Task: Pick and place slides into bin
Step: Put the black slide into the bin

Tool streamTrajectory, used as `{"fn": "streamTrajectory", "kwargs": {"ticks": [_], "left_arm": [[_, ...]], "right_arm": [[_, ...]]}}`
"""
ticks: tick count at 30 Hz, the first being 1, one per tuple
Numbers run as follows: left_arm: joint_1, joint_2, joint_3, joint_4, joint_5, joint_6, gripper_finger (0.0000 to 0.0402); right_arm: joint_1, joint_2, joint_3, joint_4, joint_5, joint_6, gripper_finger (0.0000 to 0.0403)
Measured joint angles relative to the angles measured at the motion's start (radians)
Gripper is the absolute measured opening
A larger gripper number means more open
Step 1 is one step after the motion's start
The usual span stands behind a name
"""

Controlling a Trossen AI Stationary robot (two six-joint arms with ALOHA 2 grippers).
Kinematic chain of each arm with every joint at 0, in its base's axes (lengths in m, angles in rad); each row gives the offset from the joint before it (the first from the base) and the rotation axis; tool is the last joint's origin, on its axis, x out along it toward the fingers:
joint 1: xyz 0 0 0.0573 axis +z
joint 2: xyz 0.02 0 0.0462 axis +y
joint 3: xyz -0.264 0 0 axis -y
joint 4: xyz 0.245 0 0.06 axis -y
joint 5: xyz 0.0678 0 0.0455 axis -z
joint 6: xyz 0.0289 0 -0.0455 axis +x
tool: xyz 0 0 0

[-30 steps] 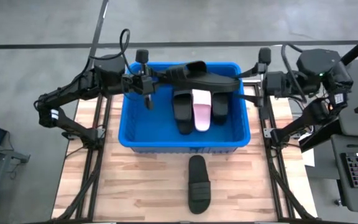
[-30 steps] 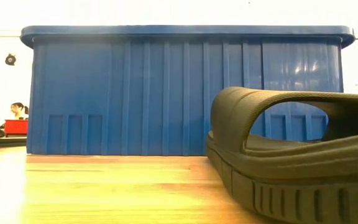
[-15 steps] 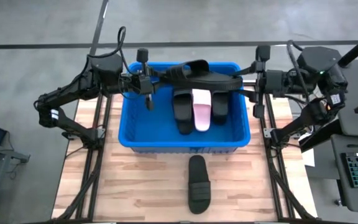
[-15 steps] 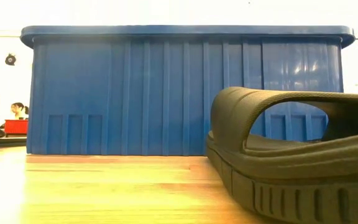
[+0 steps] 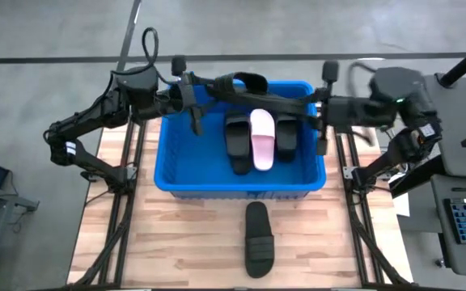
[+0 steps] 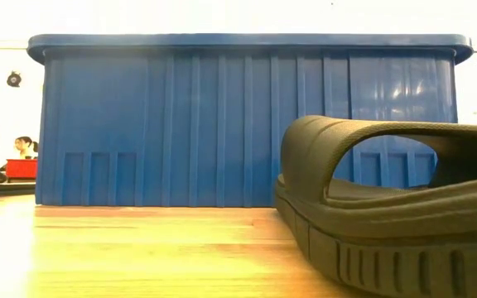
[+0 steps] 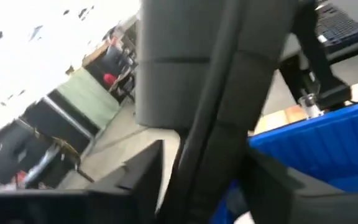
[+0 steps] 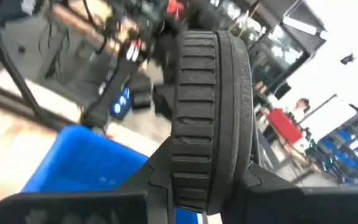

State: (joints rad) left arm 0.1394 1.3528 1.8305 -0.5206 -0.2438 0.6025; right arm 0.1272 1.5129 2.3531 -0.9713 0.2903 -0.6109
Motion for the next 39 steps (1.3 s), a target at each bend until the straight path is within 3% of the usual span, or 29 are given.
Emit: {"fn": "streamTrajectory", "kwargs": {"ticks": [4,8,13,17,20,25,39], "left_arm": [[-0.001,-0.022,0.000,-0.060,-0.004,-0.058,0.0242],[-0.002,-0.055,0.001,-0.111,-0.001,-0.131,0.0277],[-0.002,-0.095,0.002,-0.150,-0.001,-0.216,0.0282],[0.014,-0.097,0.008,-0.170,-0.005,-0.354,0.0283],[0.030,-0.076,0.020,-0.283,-0.005,-0.438,0.0283],[0.030,-0.022,0.024,-0.442,0.007,-0.440,0.0283],[0.031,0.055,0.023,-0.535,0.029,-0.439,0.0283]], "right_arm": [[-0.001,0.025,-0.003,-0.026,0.020,-0.004,0.0063],[-0.002,0.053,-0.001,-0.071,0.047,-0.023,0.0062],[-0.002,0.119,-0.003,-0.141,0.173,-0.030,0.0061],[-0.002,0.173,-0.001,-0.187,0.202,-0.062,0.0061],[0.000,0.225,-0.001,-0.210,0.225,-0.088,0.0061],[0.000,0.293,-0.001,-0.237,0.240,-0.107,0.0061],[0.042,0.431,-0.001,-0.273,0.395,-0.158,0.0060]]}}
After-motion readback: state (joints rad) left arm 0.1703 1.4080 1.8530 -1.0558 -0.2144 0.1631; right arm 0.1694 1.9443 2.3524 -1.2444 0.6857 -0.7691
